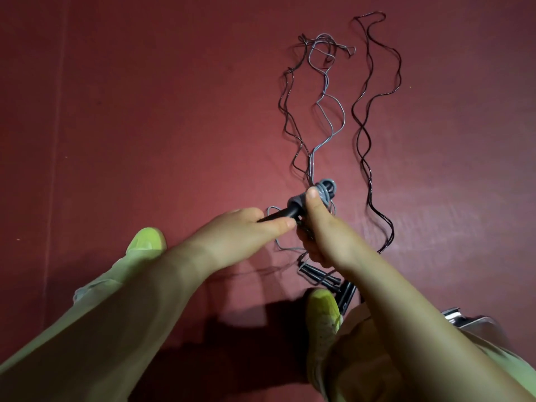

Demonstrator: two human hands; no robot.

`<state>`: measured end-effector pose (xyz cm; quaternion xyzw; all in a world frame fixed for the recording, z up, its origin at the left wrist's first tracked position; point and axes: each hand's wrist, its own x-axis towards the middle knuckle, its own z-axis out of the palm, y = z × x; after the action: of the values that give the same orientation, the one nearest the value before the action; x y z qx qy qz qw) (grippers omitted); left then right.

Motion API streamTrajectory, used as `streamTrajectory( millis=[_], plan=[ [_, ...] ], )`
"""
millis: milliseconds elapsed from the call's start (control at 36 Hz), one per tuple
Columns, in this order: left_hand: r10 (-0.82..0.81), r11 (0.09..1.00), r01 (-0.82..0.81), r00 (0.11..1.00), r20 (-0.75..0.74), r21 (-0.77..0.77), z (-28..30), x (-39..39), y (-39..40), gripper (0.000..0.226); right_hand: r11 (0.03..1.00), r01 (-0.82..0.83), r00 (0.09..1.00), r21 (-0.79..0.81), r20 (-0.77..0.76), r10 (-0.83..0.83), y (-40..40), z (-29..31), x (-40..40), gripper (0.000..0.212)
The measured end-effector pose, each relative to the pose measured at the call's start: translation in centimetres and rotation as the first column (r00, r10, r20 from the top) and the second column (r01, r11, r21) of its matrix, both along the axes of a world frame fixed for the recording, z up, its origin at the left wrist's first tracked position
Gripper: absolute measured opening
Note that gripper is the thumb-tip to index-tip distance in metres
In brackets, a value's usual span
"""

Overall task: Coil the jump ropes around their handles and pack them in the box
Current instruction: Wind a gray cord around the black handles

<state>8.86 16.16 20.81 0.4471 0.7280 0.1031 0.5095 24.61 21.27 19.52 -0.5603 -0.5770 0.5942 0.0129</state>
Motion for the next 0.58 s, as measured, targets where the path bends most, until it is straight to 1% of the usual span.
streamTrajectory(
  millis=[83, 194, 250, 306, 361, 417, 444, 472, 500, 528, 583],
  plan=[
    [-0.067, 0.998, 0.066, 0.997, 0.049, 0.020, 0.1, -0.4, -0.1, 0.046, 0.998, 0.037, 0.997, -0.055, -0.071, -0.041, -0.1, 0.6, 0.0, 0.058],
    [-0.125, 0.992, 0.124, 0.990, 0.059, 0.020, -0.3, 0.0, -0.4, 0.044, 0.996, 0.082, 0.988, -0.048, -0.127, -0.087, 0.0, 0.9, -0.3, 0.055],
    [-0.112, 0.994, 0.108, 0.982, 0.154, 0.034, -0.2, 0.1, -0.3, 0.047, 0.986, 0.154, 0.972, -0.067, -0.169, -0.163, 0.0, 1.1, -0.5, 0.048],
    [-0.073, 0.997, 0.060, 0.947, 0.312, 0.051, 0.0, 0.1, -0.3, 0.051, 0.965, 0.237, 0.939, -0.114, -0.229, -0.257, -0.1, 1.3, -0.4, 0.043],
    [-0.013, 1.000, 0.001, 0.869, 0.495, 0.024, 0.6, 0.4, -0.5, 0.057, 0.943, 0.292, 0.899, -0.158, -0.292, -0.327, -0.2, 1.5, -0.3, 0.034],
    [0.038, 0.999, -0.018, 0.783, 0.621, -0.038, 0.9, 0.9, -0.9, 0.051, 0.922, 0.320, 0.843, -0.215, -0.380, -0.381, -0.4, 1.8, -0.3, 0.025],
    [0.039, 0.998, 0.005, 0.741, 0.670, -0.064, 1.0, 1.0, -1.1, 0.047, 0.915, 0.326, 0.813, -0.239, -0.423, -0.400, -0.4, 1.8, -0.3, 0.026],
    [0.027, 0.996, 0.047, 0.691, 0.722, -0.082, 0.9, 1.1, -1.3, 0.048, 0.911, 0.331, 0.793, -0.245, -0.450, -0.410, -0.5, 1.7, -0.2, 0.025],
    [0.011, 0.991, 0.098, 0.627, 0.779, -0.093, 0.8, 1.2, -1.5, 0.052, 0.909, 0.339, 0.778, -0.242, -0.472, -0.415, -0.6, 1.8, -0.2, 0.024],
    [0.012, 0.984, 0.143, 0.545, 0.839, -0.107, 0.7, 1.3, -1.7, 0.055, 0.910, 0.342, 0.769, -0.236, -0.485, -0.415, -0.6, 1.9, -0.2, 0.023],
    [0.059, 0.974, 0.184, 0.371, 0.927, -0.136, 0.3, 1.2, -1.8, 0.053, 0.913, 0.348, 0.772, -0.214, -0.488, -0.408, -0.6, 2.2, -0.1, 0.023]
  ],
)
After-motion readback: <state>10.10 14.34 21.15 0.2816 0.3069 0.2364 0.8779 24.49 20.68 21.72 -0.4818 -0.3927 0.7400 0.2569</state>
